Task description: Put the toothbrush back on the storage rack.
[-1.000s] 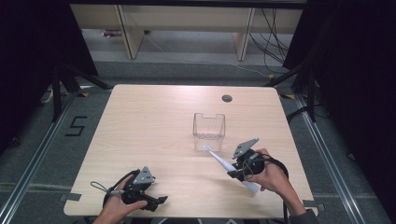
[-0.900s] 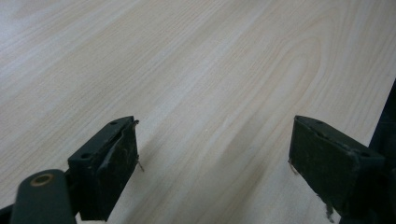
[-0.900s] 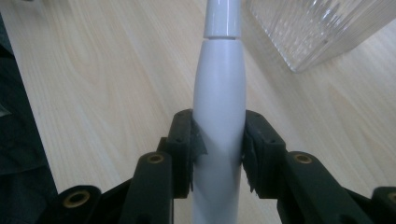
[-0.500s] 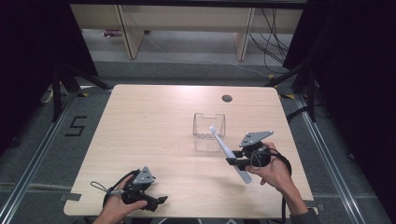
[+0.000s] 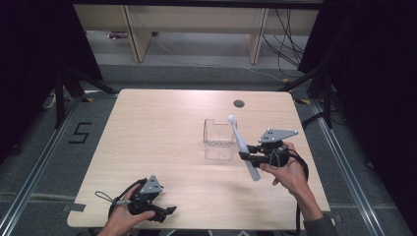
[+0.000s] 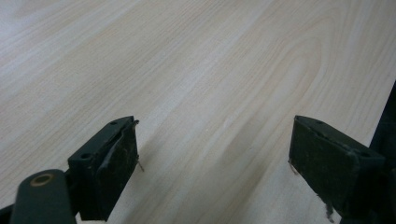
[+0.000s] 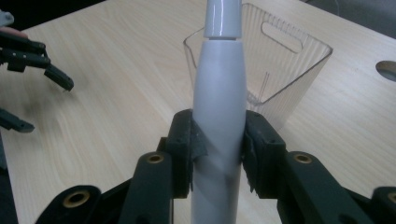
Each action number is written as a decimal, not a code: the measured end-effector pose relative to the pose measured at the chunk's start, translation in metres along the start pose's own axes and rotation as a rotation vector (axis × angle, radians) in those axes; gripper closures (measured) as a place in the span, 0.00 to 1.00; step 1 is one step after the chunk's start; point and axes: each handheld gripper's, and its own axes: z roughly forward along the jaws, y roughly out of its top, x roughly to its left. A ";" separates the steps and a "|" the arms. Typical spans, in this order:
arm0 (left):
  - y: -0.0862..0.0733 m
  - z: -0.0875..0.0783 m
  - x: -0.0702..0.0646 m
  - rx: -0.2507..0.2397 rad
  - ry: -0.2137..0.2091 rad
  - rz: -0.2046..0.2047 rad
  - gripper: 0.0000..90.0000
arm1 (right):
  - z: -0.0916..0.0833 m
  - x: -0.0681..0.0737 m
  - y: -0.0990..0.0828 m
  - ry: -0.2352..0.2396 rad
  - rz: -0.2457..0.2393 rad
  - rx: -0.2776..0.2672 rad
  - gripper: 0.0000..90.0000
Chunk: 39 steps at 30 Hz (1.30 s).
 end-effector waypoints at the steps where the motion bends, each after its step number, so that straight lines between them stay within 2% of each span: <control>1: 0.000 0.000 0.000 -0.002 0.002 -0.004 0.17 | 0.000 0.000 0.000 0.000 0.000 0.000 0.74; 2: 0.000 0.000 0.000 -0.002 0.002 -0.004 0.17 | -0.001 0.000 0.001 -0.003 0.019 -0.003 0.74; 5: 0.000 0.000 0.000 -0.004 0.003 -0.004 0.17 | 0.001 -0.003 0.005 -0.006 0.005 -0.054 0.74; 8: 0.000 0.000 0.000 -0.002 0.003 -0.004 0.17 | 0.000 -0.003 0.009 -0.001 0.021 -0.051 0.74; 9: 0.000 0.000 0.000 -0.003 0.002 -0.004 0.17 | 0.002 -0.004 0.011 0.013 0.022 -0.067 0.74; 10: 0.000 0.000 0.000 -0.003 0.003 -0.003 0.17 | 0.001 -0.003 0.013 -0.002 0.033 -0.075 0.74; 11: 0.000 0.000 0.000 -0.003 0.003 -0.004 0.17 | 0.001 -0.003 0.015 0.014 0.054 -0.073 0.74; 12: 0.000 0.000 0.000 -0.003 0.003 -0.004 0.17 | 0.001 -0.003 0.015 0.014 0.054 -0.073 0.74; 13: 0.000 0.000 0.000 -0.003 0.002 -0.003 0.17 | 0.002 -0.004 0.016 0.001 0.032 -0.094 0.74; 14: 0.000 0.000 0.000 -0.003 0.002 -0.004 0.17 | 0.002 -0.005 0.019 0.010 0.030 -0.085 0.74; 15: 0.000 0.000 0.000 -0.002 0.001 -0.002 0.17 | 0.004 -0.005 0.020 0.016 0.039 -0.105 0.74; 20: 0.000 0.000 0.000 -0.003 0.002 -0.004 0.17 | 0.005 -0.004 0.029 0.008 0.033 -0.130 0.74; 22: 0.000 0.000 -0.001 -0.013 -0.007 -0.014 0.17 | 0.004 -0.004 0.032 0.007 0.018 -0.126 0.74; 23: 0.000 0.000 0.000 -0.003 0.001 -0.002 0.17 | 0.004 -0.004 0.032 0.007 0.018 -0.126 0.74; 25: 0.000 0.000 0.000 -0.005 -0.002 -0.003 0.17 | 0.004 -0.003 0.036 -0.004 0.020 -0.131 0.74; 26: 0.000 0.000 0.000 -0.005 -0.002 -0.002 0.17 | 0.005 -0.005 0.038 -0.002 0.002 -0.140 0.74; 27: 0.000 0.000 -0.001 -0.005 -0.002 -0.003 0.17 | 0.005 -0.003 0.040 0.004 0.022 -0.138 0.74; 31: 0.000 0.000 0.000 -0.003 0.000 -0.004 0.17 | 0.007 -0.006 0.047 0.015 0.015 -0.156 0.74; 32: 0.000 0.000 0.000 -0.004 0.000 -0.004 0.17 | 0.007 -0.007 0.049 -0.006 0.002 -0.159 0.74; 33: 0.000 0.000 0.000 -0.003 -0.002 -0.002 0.17 | 0.008 -0.005 0.050 0.004 0.027 -0.153 0.74; 39: 0.000 -0.001 -0.001 -0.004 -0.001 -0.003 0.17 | 0.011 -0.008 0.060 0.009 0.031 -0.167 0.74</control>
